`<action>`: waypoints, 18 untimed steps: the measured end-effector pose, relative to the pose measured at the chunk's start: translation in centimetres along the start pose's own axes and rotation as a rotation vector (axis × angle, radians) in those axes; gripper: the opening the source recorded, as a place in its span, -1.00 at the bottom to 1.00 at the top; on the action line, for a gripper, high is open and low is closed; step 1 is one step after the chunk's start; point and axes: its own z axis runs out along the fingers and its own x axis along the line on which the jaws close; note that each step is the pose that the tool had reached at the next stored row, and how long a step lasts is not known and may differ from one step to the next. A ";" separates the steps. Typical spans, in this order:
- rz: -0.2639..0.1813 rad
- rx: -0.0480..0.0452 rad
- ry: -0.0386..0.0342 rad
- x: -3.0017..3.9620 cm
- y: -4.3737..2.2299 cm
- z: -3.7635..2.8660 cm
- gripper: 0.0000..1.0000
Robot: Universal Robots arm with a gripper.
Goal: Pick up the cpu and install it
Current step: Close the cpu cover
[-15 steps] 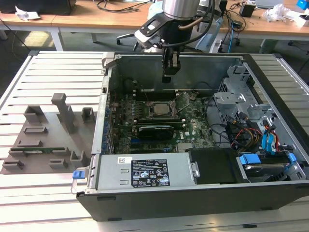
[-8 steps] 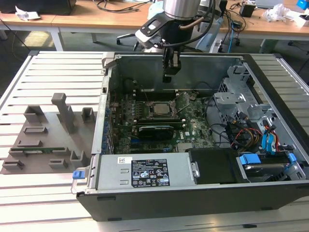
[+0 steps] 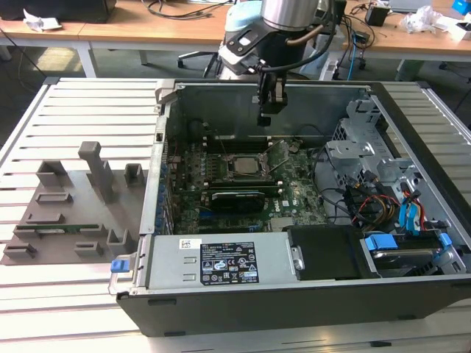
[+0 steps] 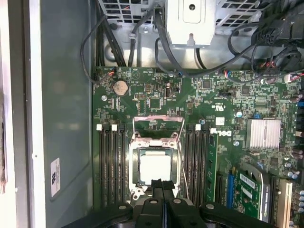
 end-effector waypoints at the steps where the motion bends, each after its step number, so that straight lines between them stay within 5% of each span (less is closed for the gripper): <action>1: 0.000 0.0001 -0.0007 0.00 0.11 0.00 -0.79; 7: 0.001 0.0000 -0.0089 0.00 0.82 -0.03 -0.79; 18: 0.001 0.0000 -0.0092 -0.01 2.14 0.06 -0.79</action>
